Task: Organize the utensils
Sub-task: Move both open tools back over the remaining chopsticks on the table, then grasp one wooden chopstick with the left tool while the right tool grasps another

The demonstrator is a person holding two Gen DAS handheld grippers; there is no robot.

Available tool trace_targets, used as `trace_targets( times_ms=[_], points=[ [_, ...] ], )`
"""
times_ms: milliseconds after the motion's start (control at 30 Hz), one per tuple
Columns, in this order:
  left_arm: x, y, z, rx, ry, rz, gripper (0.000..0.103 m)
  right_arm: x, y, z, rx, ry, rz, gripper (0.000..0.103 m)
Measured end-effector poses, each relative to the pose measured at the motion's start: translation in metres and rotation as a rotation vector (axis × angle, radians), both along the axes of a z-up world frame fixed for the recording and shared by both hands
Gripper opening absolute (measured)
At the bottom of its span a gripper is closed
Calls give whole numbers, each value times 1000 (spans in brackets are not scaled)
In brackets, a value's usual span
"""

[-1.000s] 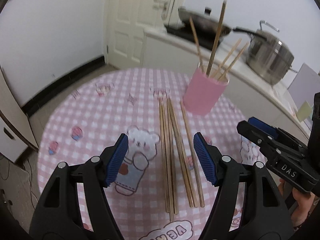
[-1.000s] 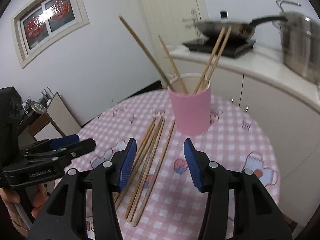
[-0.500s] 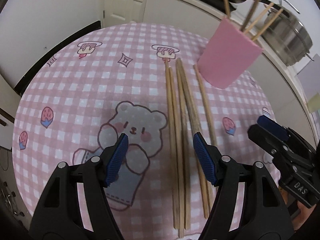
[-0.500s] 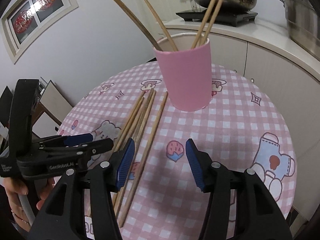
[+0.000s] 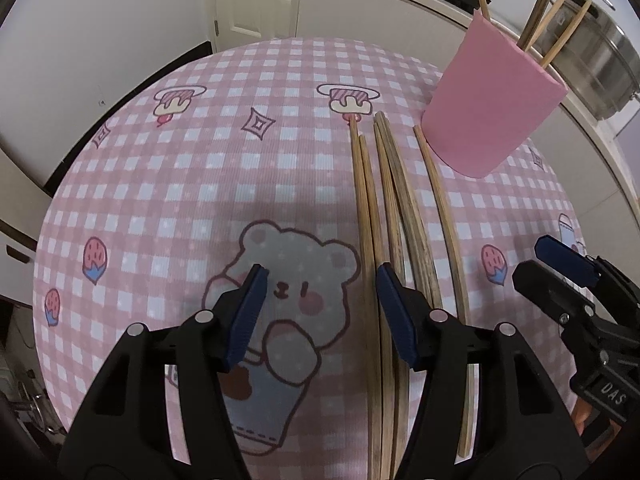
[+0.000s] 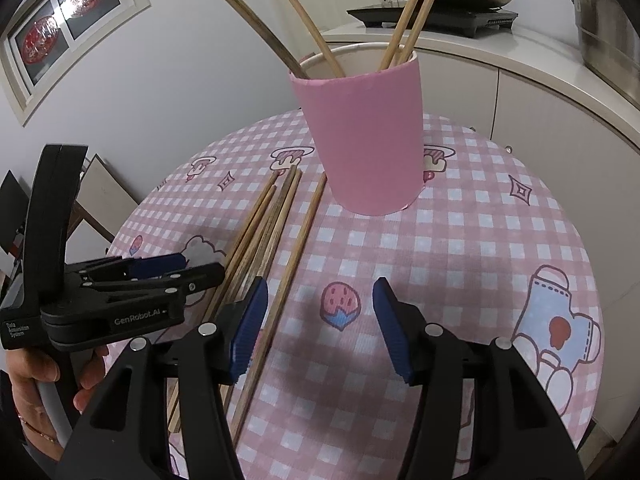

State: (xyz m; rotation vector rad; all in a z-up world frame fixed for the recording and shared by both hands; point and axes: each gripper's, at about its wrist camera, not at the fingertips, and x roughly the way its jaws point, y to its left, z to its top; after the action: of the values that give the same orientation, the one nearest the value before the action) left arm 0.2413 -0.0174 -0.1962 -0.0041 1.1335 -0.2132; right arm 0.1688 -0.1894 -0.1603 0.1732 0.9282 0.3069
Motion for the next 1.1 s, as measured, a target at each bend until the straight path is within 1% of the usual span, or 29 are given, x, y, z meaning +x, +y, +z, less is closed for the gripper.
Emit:
trace_targets(
  times_ms=[200, 400, 533, 600, 633, 667, 700, 833, 933, 1033, 1100],
  points=[
    [3, -1, 0, 43, -10, -10, 57, 2, 0, -1, -9, 7, 1, 52],
    [-1, -2, 0, 61, -16, -25, 58, 4, 0, -2, -15, 12, 8, 54],
    [-1, -4, 0, 69, -13, -34, 60, 5, -1, -3, -19, 16, 4, 54],
    [1, -10, -2, 88, -12, -43, 60, 6, 0, -4, -21, 18, 2, 54],
    [3, -14, -5, 114, -6, -42, 60, 7, 1, -4, -23, 21, 3, 54],
    [3, -19, -6, 143, -29, -43, 60, 8, 2, -5, -25, 22, 3, 54],
    [4, -21, -6, 149, -31, -41, 59, 9, 3, -5, -28, 24, 4, 54],
    [7, -19, -6, 128, -23, -49, 52, 17, 11, -10, -48, 42, 9, 54],
    [6, -12, -5, 119, -20, -43, 41, 24, 19, -12, -55, 50, 16, 54],
    [7, -4, -5, 103, -13, -32, 40, 35, 28, -12, -71, 54, 16, 54],
    [12, -1, -8, 116, -16, -21, 40, 43, 33, -13, -87, 68, 20, 54]
  ],
)
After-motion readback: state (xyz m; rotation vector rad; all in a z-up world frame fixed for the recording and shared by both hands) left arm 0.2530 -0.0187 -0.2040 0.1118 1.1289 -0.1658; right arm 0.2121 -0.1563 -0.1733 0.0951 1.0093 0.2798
